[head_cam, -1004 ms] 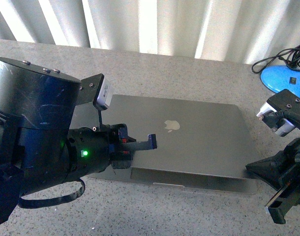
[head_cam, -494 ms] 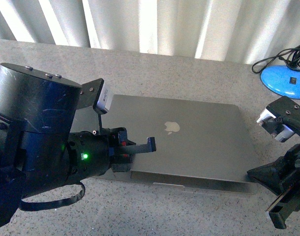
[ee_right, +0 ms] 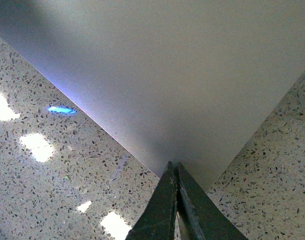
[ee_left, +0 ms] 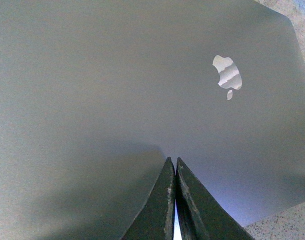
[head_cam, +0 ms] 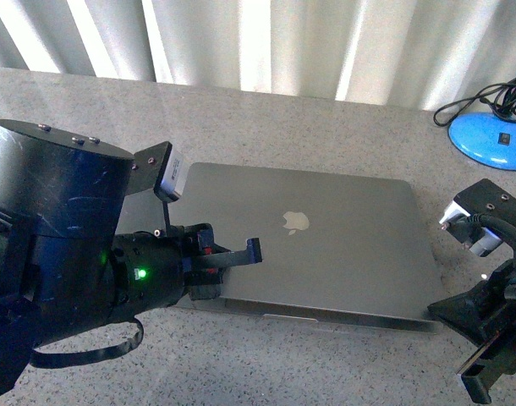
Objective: Close laptop
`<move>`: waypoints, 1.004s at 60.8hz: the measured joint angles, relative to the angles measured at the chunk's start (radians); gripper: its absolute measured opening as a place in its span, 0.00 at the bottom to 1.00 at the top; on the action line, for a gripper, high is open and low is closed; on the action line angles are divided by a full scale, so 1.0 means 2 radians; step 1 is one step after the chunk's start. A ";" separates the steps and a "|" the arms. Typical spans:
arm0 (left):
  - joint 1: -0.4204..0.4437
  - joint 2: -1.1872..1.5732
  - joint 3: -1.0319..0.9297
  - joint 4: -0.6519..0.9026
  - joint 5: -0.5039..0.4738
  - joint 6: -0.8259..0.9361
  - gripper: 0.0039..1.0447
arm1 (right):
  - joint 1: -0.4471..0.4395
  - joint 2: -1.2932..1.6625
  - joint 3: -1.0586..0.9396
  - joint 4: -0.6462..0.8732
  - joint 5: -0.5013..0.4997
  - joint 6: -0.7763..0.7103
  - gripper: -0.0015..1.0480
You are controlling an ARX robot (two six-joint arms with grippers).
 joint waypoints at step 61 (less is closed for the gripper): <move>0.018 0.034 0.008 0.022 0.020 -0.017 0.03 | 0.007 0.028 0.015 -0.041 0.019 -0.006 0.01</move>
